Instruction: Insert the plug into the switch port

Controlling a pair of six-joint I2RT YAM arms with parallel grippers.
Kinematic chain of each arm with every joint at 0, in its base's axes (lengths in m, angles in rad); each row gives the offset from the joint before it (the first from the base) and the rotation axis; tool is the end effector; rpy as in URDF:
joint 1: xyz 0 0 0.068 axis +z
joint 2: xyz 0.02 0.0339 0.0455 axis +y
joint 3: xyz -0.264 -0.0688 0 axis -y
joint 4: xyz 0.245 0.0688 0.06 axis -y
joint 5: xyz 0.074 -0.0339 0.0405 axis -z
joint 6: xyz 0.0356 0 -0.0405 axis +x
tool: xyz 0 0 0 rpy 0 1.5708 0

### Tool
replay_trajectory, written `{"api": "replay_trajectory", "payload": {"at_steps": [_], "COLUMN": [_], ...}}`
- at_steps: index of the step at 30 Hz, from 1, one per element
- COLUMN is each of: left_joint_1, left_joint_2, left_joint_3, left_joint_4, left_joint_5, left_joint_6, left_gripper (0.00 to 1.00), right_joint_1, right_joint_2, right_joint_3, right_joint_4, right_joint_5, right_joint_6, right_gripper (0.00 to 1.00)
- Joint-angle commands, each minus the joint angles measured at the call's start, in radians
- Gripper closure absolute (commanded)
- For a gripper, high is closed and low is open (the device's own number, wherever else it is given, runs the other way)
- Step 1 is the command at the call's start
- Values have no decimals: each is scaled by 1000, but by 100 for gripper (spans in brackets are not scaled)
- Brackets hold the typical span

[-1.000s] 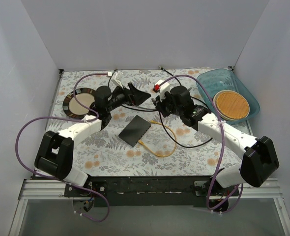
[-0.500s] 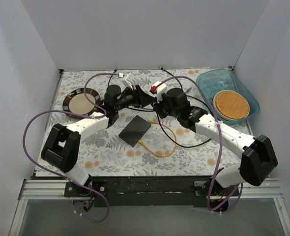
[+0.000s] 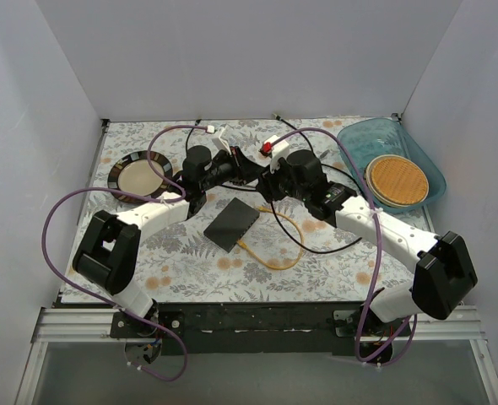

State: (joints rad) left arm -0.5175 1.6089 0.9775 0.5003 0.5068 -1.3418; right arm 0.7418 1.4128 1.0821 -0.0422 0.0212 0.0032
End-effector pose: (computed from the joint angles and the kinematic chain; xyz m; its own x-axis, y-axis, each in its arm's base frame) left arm 0.3108 -0.1968 0.2674 -0.8543 -0.4935 -0.1633 0.0825 0.1814 -0.9799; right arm 0.2451 0.2236 0.3115 -0.2707 -0.2437 -0.9313 -0.6600 0.7512 -0.0047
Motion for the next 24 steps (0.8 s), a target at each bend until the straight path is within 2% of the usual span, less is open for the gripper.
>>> {"api": "replay_trajectory", "payload": {"at_steps": [1,4,8,12,24], "left_joint_1": [-7,-7,-7,-7,-7], "left_joint_2": [-47,-61,-79,-89,-110], "left_joint_3": [6,-5,-14,-19,-20], "left_joint_4": [6,12,30,46,53], "left_joint_5": [-24,-31,-30,-14,-1], "left_joint_6": [12,13,12,6,3], "left_gripper": [100,100,100,100,100], "right_joint_1": [5,-18,-90,-113,-116], "right_joint_2": [-70,-107,-155,-179,-141], "right_joint_3": [-43,-85,-157,-185,-186], "right_joint_4": [114,145,231,277,301], "right_joint_5": [-6,-17,-217,-305,-302], "right_joint_6": [34,61,118,116,133], "right_gripper": [34,34,37,42,58]}}
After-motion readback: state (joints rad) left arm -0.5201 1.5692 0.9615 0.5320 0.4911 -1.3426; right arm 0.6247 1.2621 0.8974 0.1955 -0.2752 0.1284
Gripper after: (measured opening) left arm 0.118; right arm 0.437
